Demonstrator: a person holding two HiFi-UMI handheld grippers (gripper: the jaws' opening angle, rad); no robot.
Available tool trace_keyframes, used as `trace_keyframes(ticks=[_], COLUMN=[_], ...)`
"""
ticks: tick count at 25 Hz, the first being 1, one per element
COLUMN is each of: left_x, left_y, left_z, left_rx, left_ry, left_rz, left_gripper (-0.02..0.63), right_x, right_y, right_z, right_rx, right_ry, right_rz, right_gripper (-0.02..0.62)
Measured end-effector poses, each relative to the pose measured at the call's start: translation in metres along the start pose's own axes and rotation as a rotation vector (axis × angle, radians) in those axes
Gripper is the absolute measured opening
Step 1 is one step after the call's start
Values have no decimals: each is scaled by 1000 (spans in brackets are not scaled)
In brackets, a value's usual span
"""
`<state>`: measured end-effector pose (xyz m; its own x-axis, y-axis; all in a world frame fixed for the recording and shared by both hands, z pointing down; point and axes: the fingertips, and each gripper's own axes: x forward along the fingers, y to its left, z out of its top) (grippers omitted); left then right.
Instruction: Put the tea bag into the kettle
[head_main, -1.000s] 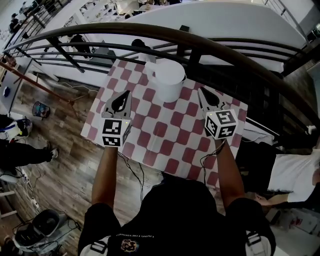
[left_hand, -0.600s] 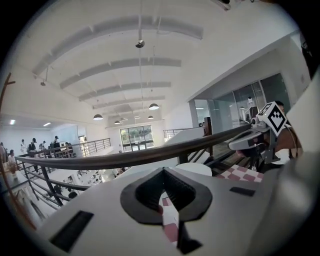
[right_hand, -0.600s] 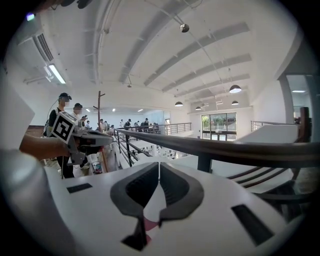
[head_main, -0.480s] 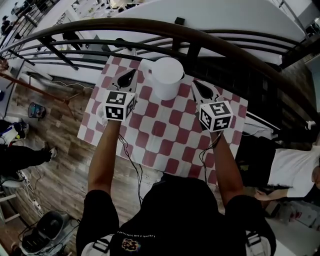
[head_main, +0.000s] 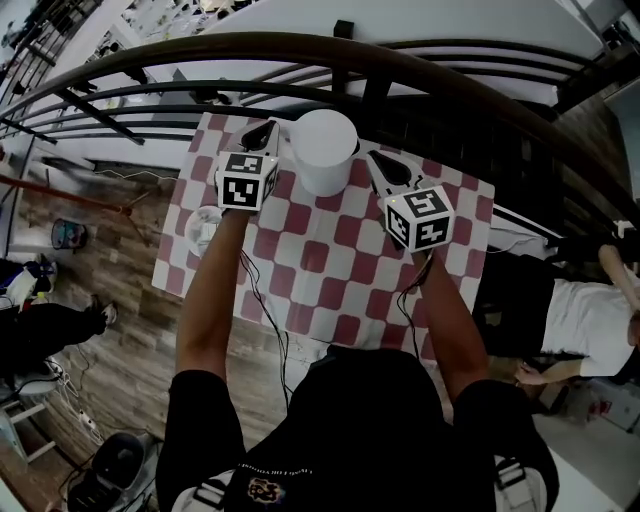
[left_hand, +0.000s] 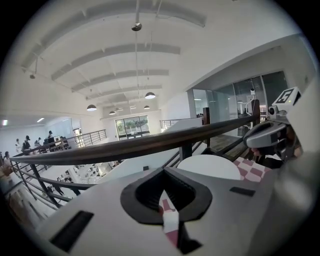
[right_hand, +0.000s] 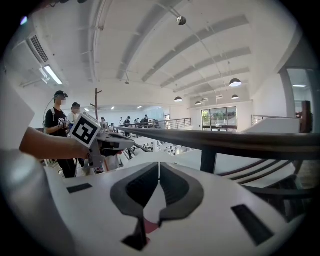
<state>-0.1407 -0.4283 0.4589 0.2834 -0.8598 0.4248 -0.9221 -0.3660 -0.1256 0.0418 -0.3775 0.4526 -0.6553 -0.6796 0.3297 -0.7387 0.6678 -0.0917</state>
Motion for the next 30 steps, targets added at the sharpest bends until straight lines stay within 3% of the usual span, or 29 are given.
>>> trace_keyframes(ticks=[14, 23, 30], left_x=[36, 35, 37], left_y=[20, 20, 21], left_z=[-13, -14, -14], left_rx=[-9, -46, -64], left_ry=[90, 84, 74], left_rz=[-5, -15, -7], left_gripper=[6, 5, 3], right_x=[21, 27, 31], right_y=[-5, -8, -7], right_z=[-8, -4, -7], right_rx=[65, 119, 219], right_ry=[26, 11, 11], right_rz=[26, 10, 24], right_gripper=[20, 49, 95])
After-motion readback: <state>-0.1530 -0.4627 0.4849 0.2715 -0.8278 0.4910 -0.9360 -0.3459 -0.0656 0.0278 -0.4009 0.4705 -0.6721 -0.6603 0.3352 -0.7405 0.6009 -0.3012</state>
